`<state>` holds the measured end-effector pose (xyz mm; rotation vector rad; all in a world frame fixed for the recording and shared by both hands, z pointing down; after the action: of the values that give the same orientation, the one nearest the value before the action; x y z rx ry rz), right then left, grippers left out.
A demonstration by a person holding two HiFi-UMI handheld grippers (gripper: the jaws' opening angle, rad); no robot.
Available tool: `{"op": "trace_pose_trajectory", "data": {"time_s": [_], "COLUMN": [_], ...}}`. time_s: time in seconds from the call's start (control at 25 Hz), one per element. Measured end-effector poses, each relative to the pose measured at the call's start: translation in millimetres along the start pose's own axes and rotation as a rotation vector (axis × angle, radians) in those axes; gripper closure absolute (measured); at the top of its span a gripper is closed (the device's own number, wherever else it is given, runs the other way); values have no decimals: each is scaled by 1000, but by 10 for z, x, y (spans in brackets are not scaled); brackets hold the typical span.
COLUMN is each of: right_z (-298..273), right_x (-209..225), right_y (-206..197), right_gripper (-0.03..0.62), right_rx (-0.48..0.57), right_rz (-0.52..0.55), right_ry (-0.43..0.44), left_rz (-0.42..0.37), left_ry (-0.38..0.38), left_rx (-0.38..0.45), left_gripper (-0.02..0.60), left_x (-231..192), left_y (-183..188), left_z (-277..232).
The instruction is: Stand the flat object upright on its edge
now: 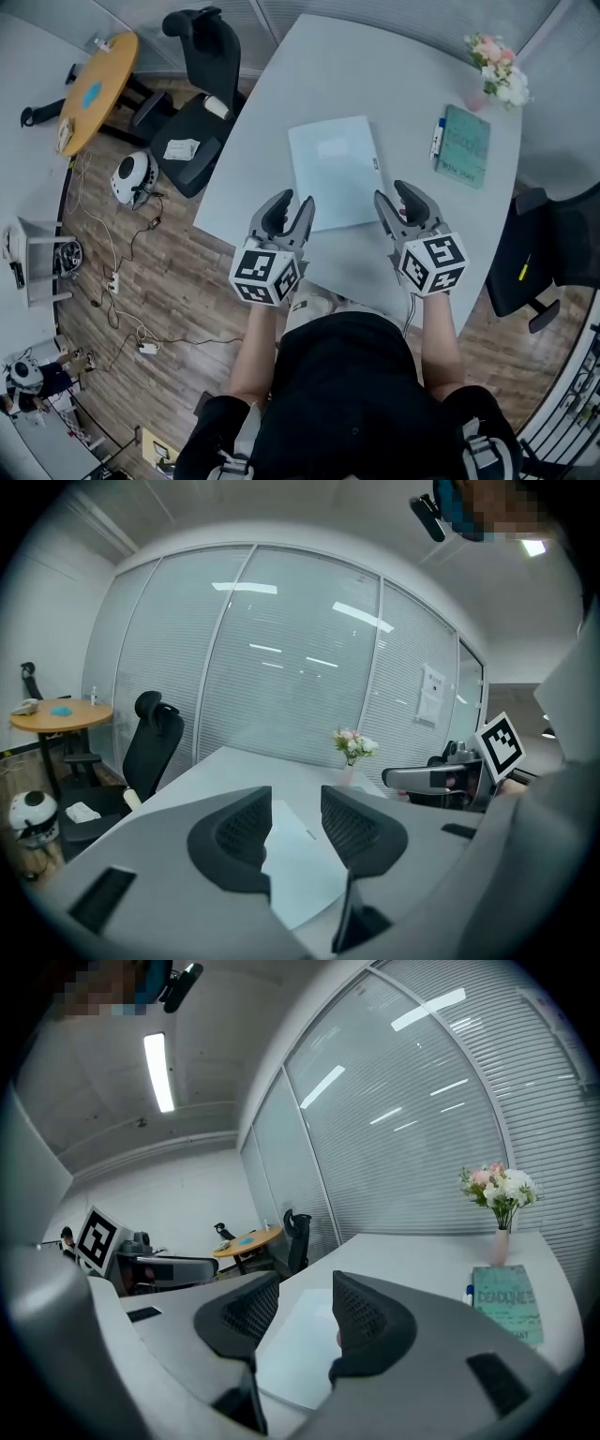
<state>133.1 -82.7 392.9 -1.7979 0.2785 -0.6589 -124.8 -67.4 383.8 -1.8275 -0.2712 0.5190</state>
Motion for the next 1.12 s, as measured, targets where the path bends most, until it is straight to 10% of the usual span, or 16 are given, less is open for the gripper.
{"op": "trace_pose_trajectory", "data": {"time_s": [1.12], "right_z": [-1132], "right_x": [520], "right_y": [-383], "right_gripper": [381], "right_rx": [-194], "right_rz": [-13], "right_ry": [-79], "left_rz": [147], "left_ry": [15], "left_rx": [-161], "left_gripper": [384], "left_x": [-1126], "left_y": [-533], "left_z": [-983]}}
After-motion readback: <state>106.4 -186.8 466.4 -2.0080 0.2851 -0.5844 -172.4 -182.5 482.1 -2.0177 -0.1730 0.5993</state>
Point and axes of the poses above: the fingertips, and each gripper's own axes: z backward along the fingers, x to its right, y out of its top, the point moved 10 cm from there along z, backward along the fingers, and after that the axes turned 7 degrees about x, right-handed, at the moved point
